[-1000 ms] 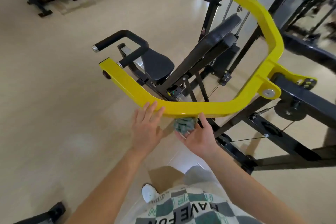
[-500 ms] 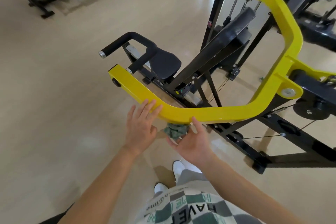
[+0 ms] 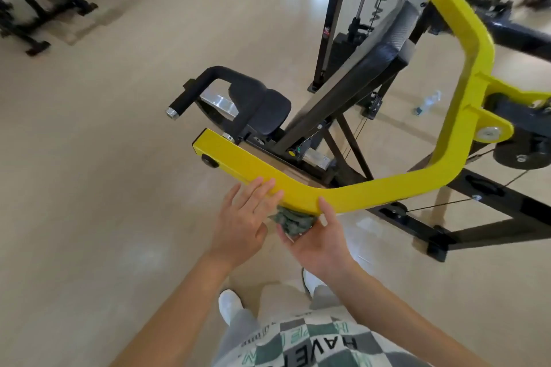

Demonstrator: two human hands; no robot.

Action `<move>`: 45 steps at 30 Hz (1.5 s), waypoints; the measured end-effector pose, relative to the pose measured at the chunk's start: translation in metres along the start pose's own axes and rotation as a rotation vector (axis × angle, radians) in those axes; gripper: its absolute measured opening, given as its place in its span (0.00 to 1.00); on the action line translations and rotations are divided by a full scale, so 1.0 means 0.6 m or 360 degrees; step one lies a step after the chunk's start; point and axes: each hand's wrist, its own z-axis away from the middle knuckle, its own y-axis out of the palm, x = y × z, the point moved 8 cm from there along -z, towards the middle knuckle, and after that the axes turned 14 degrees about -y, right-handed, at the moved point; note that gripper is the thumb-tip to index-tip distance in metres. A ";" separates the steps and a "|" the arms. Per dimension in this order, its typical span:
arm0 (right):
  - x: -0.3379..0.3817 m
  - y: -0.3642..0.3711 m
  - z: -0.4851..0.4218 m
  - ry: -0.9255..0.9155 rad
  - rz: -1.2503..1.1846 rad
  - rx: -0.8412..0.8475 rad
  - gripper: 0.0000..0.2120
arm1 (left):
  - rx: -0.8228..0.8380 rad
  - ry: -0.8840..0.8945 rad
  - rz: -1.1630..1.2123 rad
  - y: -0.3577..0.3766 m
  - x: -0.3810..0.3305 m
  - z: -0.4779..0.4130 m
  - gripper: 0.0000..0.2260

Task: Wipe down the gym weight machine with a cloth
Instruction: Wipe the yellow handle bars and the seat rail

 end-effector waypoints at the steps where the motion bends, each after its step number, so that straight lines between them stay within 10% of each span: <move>1: -0.010 0.010 -0.004 -0.0049 -0.0038 -0.0026 0.27 | 0.0001 0.0033 0.0035 -0.005 0.008 -0.001 0.32; 8: -0.072 0.062 -0.033 -0.0324 -0.0196 -0.0187 0.40 | -0.0074 -0.0017 0.0004 -0.069 0.157 -0.049 0.25; 45: -0.143 0.165 -0.068 -0.0491 -0.0509 -0.0203 0.29 | 0.0100 0.0045 0.0661 -0.067 0.231 -0.072 0.32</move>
